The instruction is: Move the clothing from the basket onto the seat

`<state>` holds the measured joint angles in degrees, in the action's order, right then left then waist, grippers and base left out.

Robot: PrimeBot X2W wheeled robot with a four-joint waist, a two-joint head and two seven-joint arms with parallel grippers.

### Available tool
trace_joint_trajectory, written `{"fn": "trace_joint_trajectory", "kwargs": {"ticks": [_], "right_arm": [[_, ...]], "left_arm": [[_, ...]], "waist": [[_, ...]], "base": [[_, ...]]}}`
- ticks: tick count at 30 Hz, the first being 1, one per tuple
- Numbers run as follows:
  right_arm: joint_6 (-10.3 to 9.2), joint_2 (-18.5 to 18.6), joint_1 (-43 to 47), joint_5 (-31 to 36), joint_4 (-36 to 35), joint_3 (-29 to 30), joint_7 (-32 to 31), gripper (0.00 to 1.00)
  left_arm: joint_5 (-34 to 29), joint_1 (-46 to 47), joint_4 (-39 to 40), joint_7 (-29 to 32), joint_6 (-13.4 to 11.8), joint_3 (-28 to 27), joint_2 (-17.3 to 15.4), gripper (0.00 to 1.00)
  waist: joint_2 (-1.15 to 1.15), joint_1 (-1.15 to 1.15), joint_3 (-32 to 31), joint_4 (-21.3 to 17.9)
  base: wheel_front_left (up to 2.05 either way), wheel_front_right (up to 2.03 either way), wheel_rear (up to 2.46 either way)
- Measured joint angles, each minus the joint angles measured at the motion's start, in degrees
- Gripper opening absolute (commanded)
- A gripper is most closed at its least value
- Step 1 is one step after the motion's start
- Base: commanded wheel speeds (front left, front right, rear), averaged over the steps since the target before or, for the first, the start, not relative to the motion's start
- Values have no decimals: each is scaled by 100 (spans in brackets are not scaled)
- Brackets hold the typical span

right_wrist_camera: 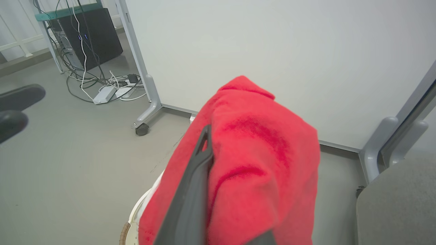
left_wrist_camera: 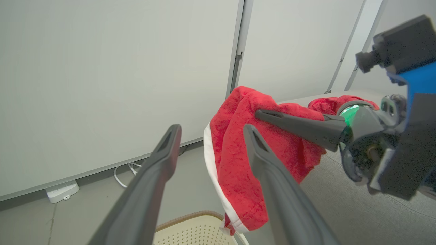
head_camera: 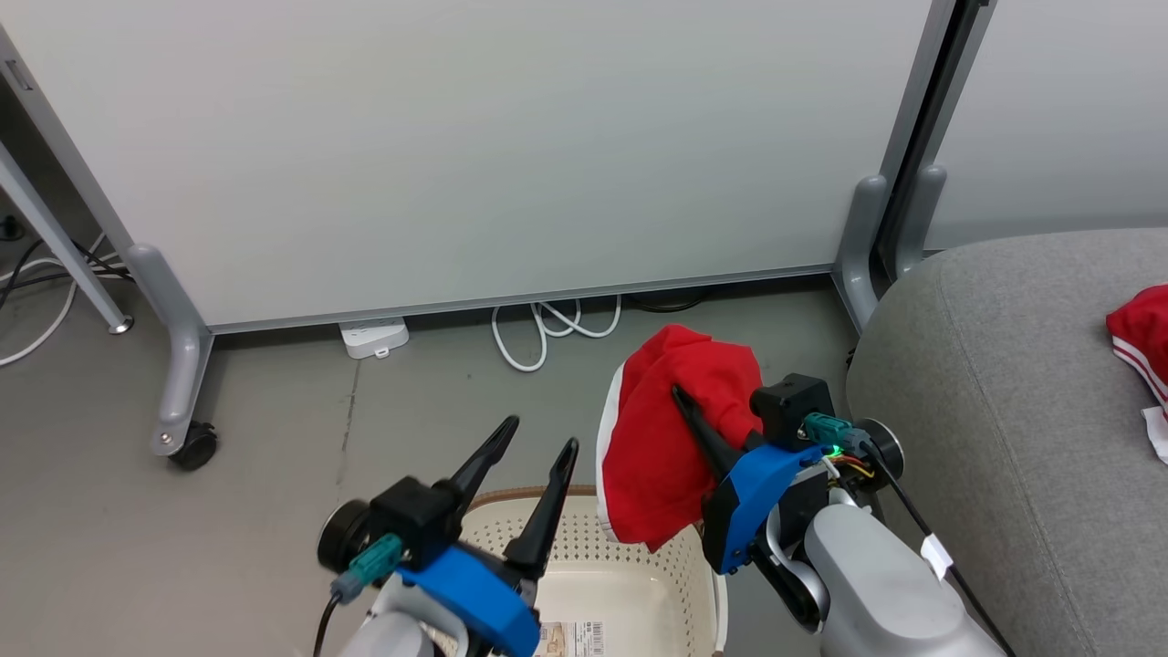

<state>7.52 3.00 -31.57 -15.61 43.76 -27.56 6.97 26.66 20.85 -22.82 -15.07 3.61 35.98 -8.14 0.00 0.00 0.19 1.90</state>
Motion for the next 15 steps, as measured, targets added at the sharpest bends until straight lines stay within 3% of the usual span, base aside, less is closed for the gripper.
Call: {"fn": "trace_joint_trajectory", "kwargs": {"ticks": [15], "right_arm": [[0,14,130,94,-167,213,-91,0]], "left_arm": [[-671,-883,86,0,245,-1011,163,100]], "waist": [[0,0,-37,85]], "base": [[0,0,0]]}}
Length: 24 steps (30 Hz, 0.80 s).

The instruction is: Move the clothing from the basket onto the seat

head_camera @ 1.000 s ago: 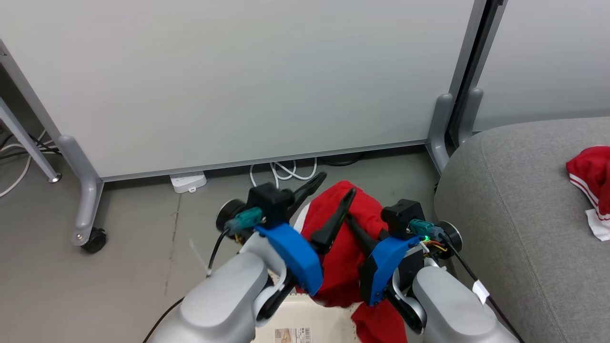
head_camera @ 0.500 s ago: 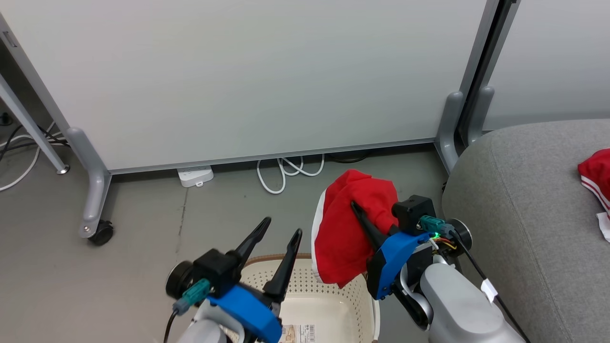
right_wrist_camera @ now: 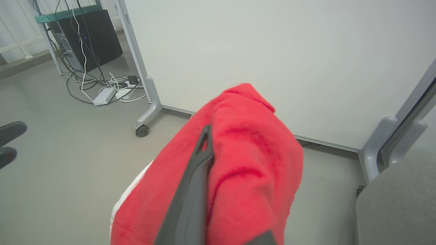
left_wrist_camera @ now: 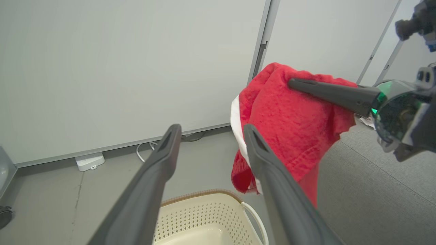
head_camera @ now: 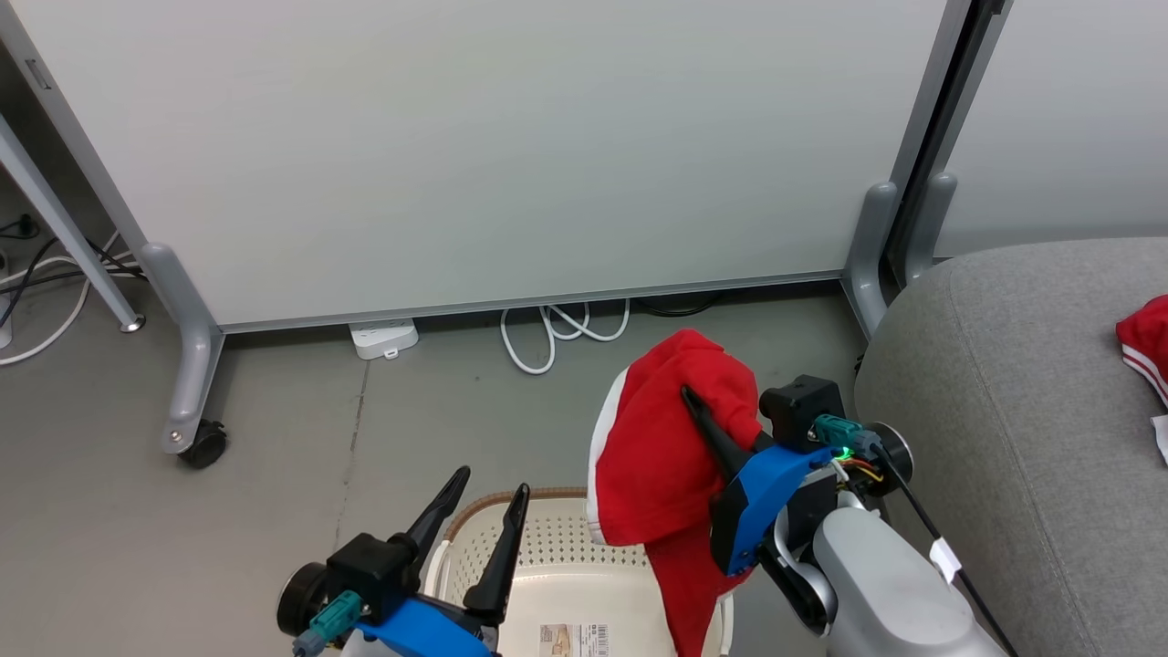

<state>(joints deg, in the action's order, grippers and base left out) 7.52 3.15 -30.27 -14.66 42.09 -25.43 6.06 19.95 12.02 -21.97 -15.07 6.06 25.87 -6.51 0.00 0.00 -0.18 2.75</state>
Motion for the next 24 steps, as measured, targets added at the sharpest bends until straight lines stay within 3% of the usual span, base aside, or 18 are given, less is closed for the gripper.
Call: {"fn": "trace_joint_trajectory", "kwargs": {"ticks": [15,24], "right_arm": [[0,19,96,105,-143,93,-94,0],[0,16,97,114,-227,162,-104,0]], "left_arm": [[-278,-110,-65,0,115,-225,166,100],[-413,-29,-23,0,124,-354,176,100]], "waist": [[0,0,16,-44],[0,0,45,-458]], "base": [[0,0,0],[0,0,0]]}}
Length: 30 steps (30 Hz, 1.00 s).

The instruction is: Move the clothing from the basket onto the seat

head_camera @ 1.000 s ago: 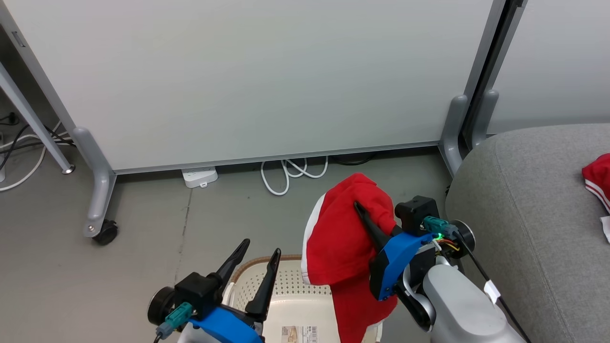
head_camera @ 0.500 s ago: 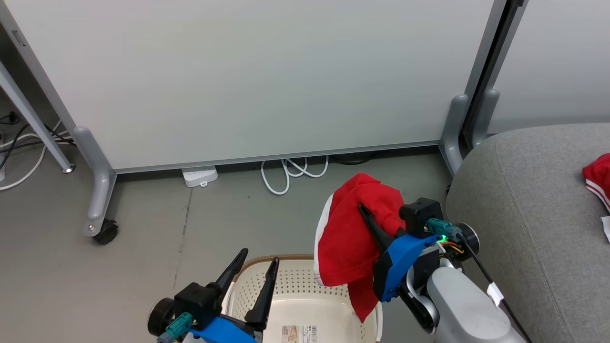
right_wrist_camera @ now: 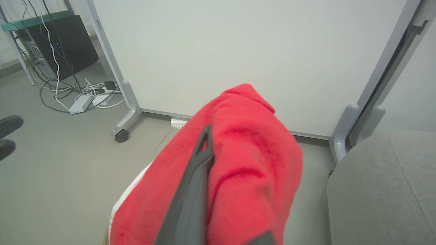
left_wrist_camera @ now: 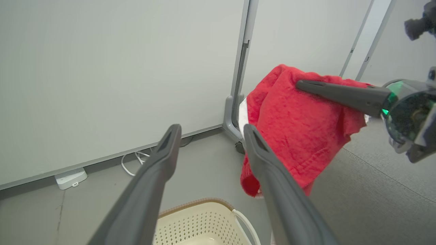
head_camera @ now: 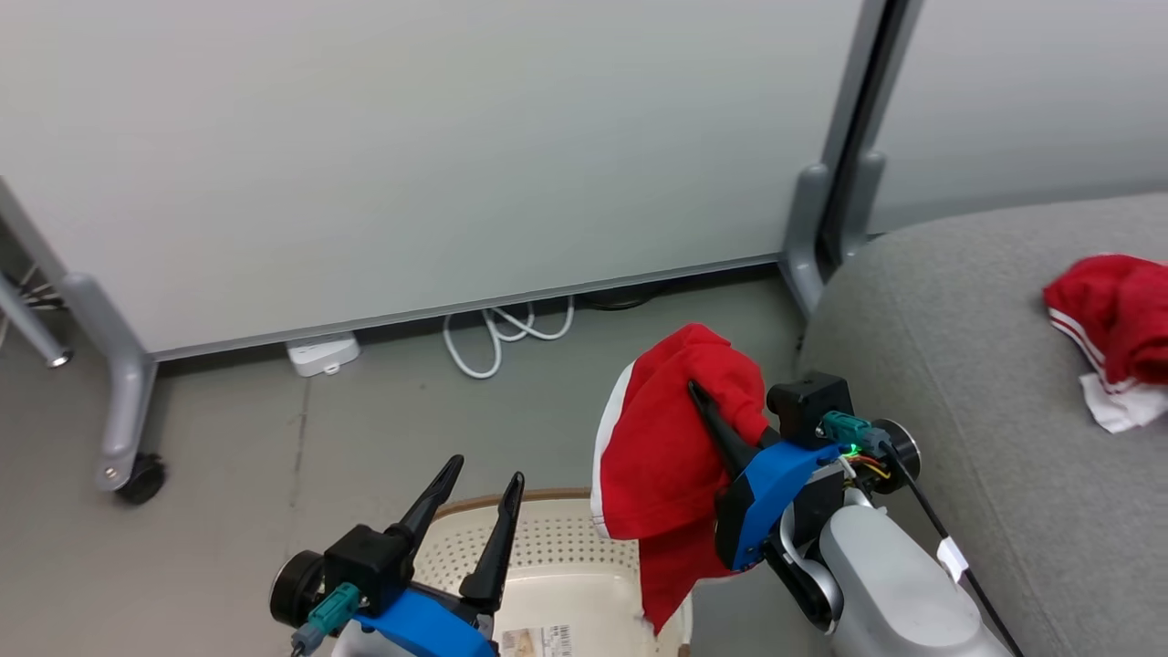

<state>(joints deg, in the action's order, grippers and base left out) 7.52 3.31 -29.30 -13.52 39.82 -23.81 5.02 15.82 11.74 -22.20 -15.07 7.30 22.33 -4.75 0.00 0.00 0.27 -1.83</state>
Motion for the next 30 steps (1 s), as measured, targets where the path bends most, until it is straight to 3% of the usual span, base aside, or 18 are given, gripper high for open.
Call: {"fn": "trace_joint_trajectory", "kwargs": {"ticks": [20,30], "right_arm": [[0,8,26,52,-42,137,-3,0],[-1,8,70,90,-103,223,-2,0]], "left_arm": [[-38,203,45,0,1,74,-29,100],[-33,259,32,0,1,124,-30,100]], "waist": [[0,0,149,-1878],[0,0,252,-2442]], "base": [[0,0,0],[0,0,0]]}}
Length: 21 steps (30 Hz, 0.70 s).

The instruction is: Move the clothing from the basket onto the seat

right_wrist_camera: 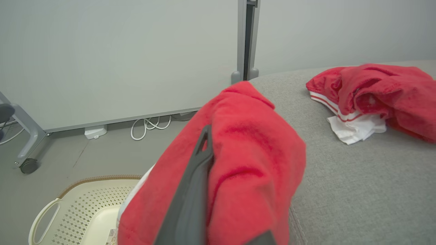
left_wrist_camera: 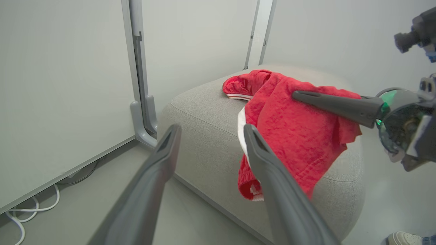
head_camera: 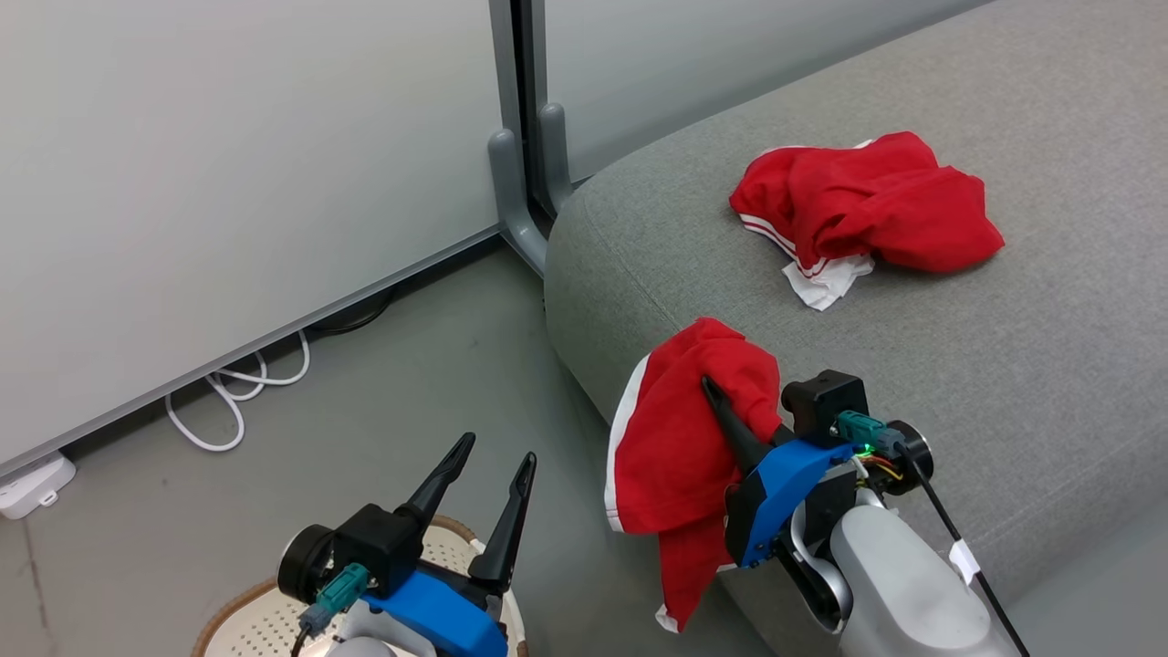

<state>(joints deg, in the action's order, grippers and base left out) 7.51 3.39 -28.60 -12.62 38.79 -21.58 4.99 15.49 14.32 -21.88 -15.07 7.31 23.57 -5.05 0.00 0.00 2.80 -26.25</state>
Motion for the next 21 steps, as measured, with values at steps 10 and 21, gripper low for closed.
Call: {"fn": "trace_joint_trajectory", "kwargs": {"ticks": [10,21], "right_arm": [[1,1,34,-1,-42,129,-1,0],[0,559,-881,-19,-356,795,-412,0]], "left_arm": [[4,39,-12,0,0,63,-35,100],[-59,330,141,0,0,144,-216,100]], "waist": [[0,0,96,24],[0,0,586,242]], "base": [[0,0,0],[0,0,0]]}}
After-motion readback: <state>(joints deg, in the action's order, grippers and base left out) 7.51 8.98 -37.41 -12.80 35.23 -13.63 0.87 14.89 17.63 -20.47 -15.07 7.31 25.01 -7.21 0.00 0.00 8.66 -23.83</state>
